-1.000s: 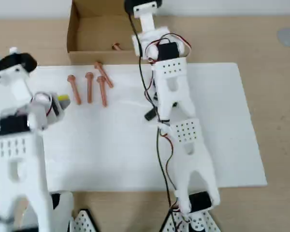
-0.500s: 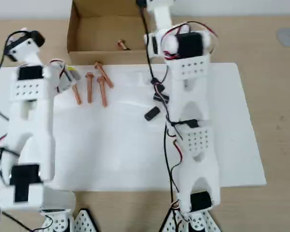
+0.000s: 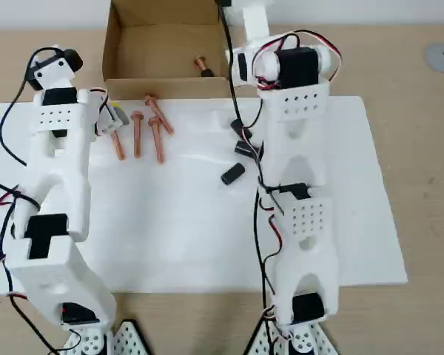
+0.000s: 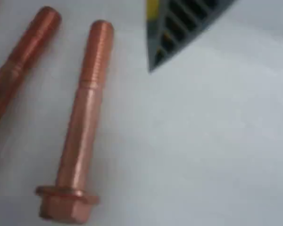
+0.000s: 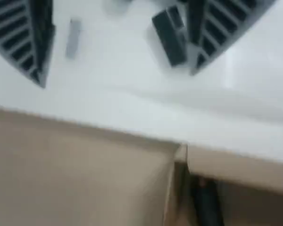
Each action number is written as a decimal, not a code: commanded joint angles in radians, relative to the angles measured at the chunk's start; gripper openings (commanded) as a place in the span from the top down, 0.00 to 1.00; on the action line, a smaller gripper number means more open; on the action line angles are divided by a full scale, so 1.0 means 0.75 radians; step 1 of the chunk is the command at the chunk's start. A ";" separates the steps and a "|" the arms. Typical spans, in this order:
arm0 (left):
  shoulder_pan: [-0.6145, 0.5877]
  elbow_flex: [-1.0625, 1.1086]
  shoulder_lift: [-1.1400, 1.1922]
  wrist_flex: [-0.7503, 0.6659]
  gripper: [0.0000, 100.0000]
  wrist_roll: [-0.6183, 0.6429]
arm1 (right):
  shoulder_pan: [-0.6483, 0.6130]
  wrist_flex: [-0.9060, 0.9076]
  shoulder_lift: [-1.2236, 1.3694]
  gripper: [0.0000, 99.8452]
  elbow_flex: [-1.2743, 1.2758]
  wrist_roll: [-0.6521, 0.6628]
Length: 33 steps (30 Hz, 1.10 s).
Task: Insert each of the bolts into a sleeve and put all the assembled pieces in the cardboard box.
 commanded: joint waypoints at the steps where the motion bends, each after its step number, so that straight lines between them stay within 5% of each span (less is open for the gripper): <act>1: -0.018 -0.104 0.015 -0.016 0.74 -0.051 | 0.028 0.018 -0.097 0.77 0.064 0.010; 33: -0.023 -0.473 0.459 -0.018 0.74 -0.131 | 0.089 0.018 -0.099 0.77 0.097 0.010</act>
